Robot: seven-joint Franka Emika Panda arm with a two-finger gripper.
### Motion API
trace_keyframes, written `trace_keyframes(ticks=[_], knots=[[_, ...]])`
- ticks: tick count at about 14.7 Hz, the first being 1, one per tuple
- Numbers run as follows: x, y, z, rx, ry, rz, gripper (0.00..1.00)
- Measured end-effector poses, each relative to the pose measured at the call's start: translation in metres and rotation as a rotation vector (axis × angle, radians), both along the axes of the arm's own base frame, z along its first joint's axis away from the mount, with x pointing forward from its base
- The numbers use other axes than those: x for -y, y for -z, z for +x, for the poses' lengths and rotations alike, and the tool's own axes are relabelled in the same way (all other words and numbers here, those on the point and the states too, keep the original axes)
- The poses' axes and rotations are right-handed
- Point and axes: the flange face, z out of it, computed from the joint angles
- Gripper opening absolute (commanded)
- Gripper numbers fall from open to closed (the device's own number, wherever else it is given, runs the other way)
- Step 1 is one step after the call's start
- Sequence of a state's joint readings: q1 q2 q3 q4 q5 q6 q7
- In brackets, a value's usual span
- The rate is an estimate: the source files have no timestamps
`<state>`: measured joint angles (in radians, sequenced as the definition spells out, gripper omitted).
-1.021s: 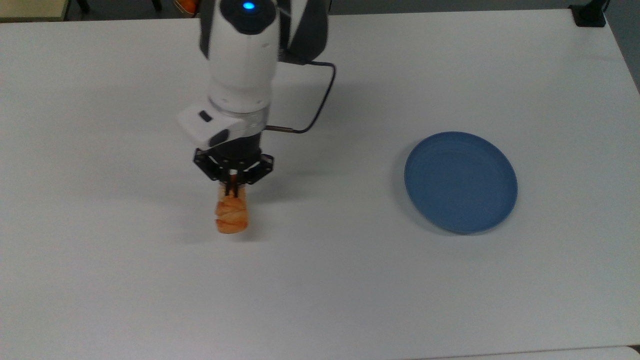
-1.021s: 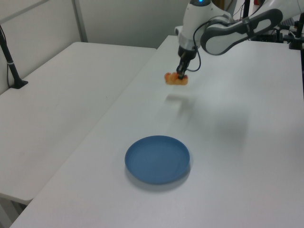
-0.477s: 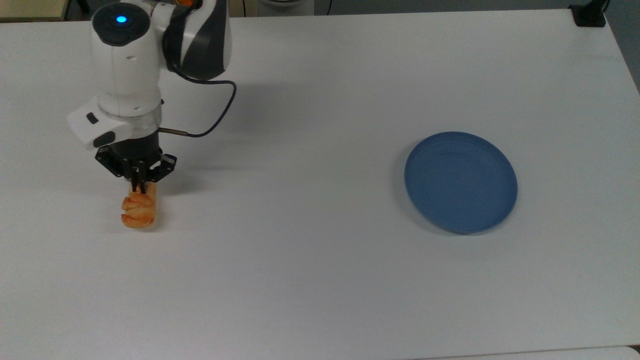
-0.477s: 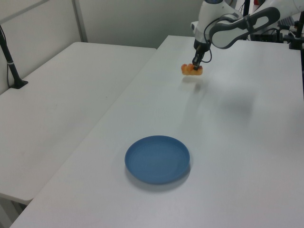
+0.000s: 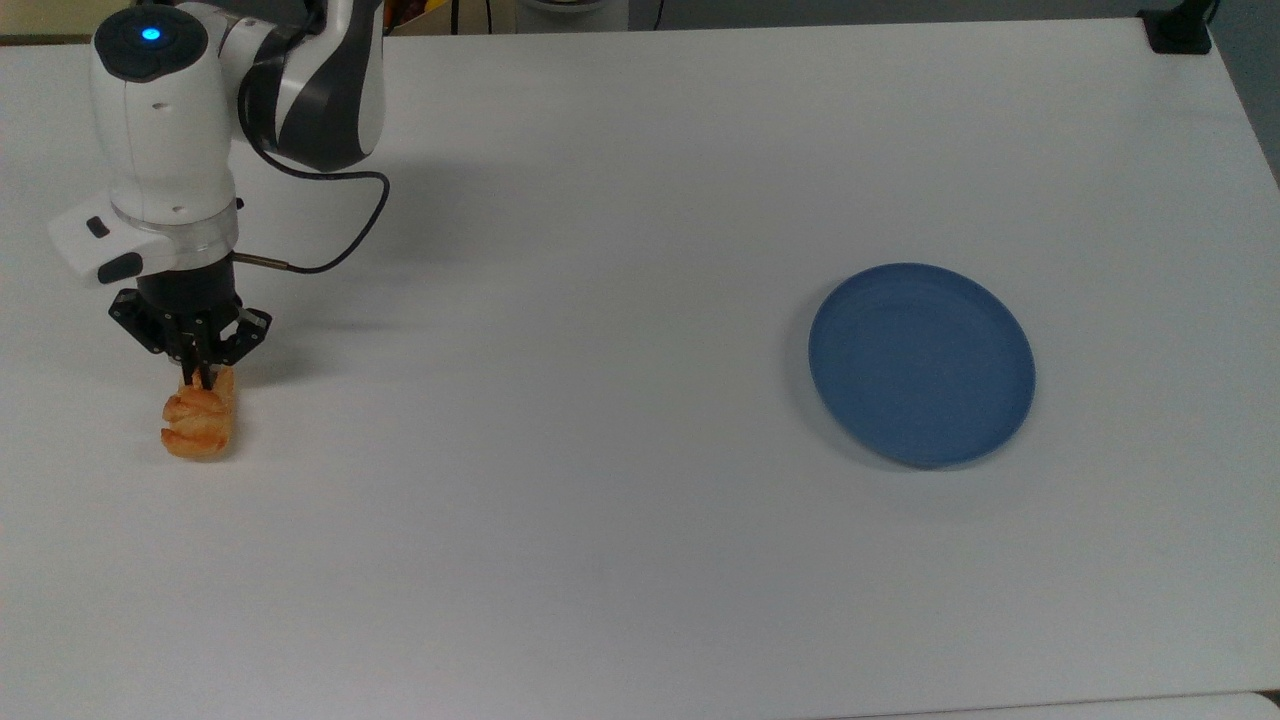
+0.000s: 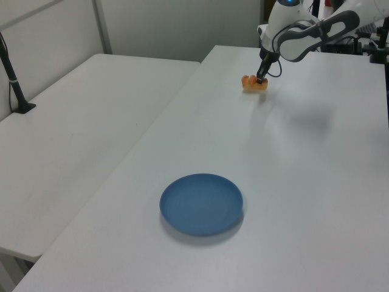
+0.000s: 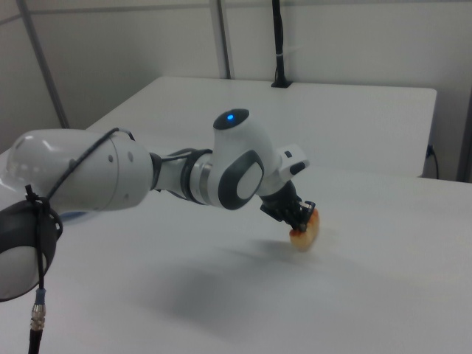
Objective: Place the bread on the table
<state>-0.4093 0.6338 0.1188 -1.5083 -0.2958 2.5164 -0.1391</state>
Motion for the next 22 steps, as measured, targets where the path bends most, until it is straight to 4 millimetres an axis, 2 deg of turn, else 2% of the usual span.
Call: trace_keyframes(ticks=[1,2,3,9,13,15,17,19,20,22], knots=[[0.002,0.005,0.001,0.011,-0.003,0.0,0.68],[0.001,0.011,0.002,0.016,-0.006,0.002,0.95],[0.001,0.013,0.003,0.022,-0.009,0.003,1.0],[-0.007,0.004,0.007,0.039,-0.022,0.002,1.0],[-0.026,-0.037,0.005,0.014,-0.032,-0.004,1.0],[-0.056,-0.068,0.003,-0.021,-0.022,0.005,1.0],[-0.095,-0.103,-0.001,-0.042,-0.01,0.01,1.0],[-0.153,-0.146,-0.016,-0.091,-0.003,0.023,1.0],[-0.174,-0.16,-0.024,-0.113,0.005,0.048,1.0],[-0.224,-0.199,-0.051,-0.183,-0.007,0.114,1.0]])
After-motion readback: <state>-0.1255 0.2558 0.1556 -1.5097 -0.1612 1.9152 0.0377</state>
